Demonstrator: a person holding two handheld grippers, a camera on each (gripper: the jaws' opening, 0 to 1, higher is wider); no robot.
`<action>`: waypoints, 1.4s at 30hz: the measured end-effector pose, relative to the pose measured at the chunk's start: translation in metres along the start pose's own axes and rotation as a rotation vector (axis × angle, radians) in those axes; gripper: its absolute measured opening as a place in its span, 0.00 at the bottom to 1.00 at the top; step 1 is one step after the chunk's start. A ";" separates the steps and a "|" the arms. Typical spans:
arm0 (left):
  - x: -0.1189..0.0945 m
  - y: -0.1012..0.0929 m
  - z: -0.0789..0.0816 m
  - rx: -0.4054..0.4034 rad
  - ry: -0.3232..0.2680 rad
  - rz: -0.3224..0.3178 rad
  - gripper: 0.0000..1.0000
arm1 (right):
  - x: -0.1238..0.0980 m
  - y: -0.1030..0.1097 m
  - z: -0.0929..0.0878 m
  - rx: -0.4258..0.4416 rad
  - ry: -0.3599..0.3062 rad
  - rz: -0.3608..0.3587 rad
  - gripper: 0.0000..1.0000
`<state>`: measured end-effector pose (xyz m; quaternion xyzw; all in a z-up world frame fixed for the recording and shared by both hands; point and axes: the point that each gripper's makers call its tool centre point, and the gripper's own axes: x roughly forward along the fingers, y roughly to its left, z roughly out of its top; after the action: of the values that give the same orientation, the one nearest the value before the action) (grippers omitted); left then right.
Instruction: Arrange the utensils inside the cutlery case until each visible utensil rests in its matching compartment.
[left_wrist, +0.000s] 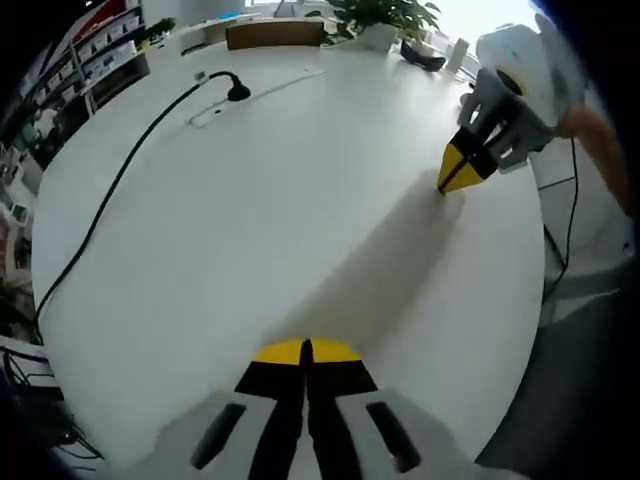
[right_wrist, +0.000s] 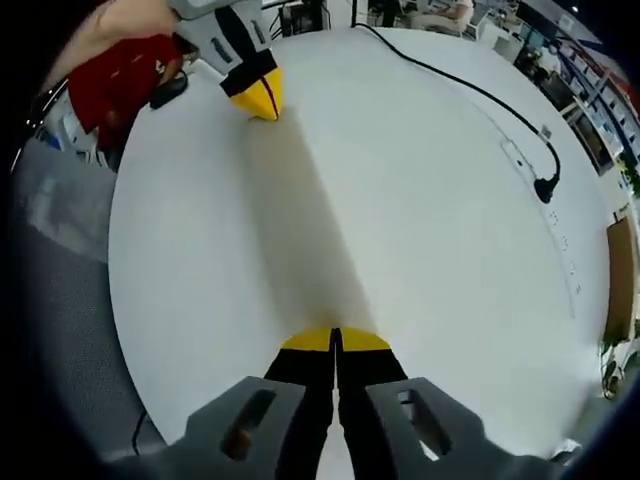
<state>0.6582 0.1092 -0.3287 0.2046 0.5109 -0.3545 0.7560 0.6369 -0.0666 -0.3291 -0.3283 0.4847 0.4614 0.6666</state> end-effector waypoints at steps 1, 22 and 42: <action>0.000 0.002 0.000 -0.006 0.003 -0.009 0.00 | -0.001 0.000 -0.001 0.010 -0.004 0.006 0.00; 0.015 -0.009 0.004 0.485 -0.148 0.001 0.81 | 0.015 0.007 -0.008 -0.240 -0.106 0.019 0.59; 0.016 -0.039 -0.026 0.534 -0.107 -0.080 0.46 | 0.033 0.038 0.000 -0.270 -0.071 0.093 0.41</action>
<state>0.6163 0.0953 -0.3511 0.3572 0.3666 -0.5165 0.6865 0.6045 -0.0435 -0.3604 -0.3759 0.4091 0.5640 0.6109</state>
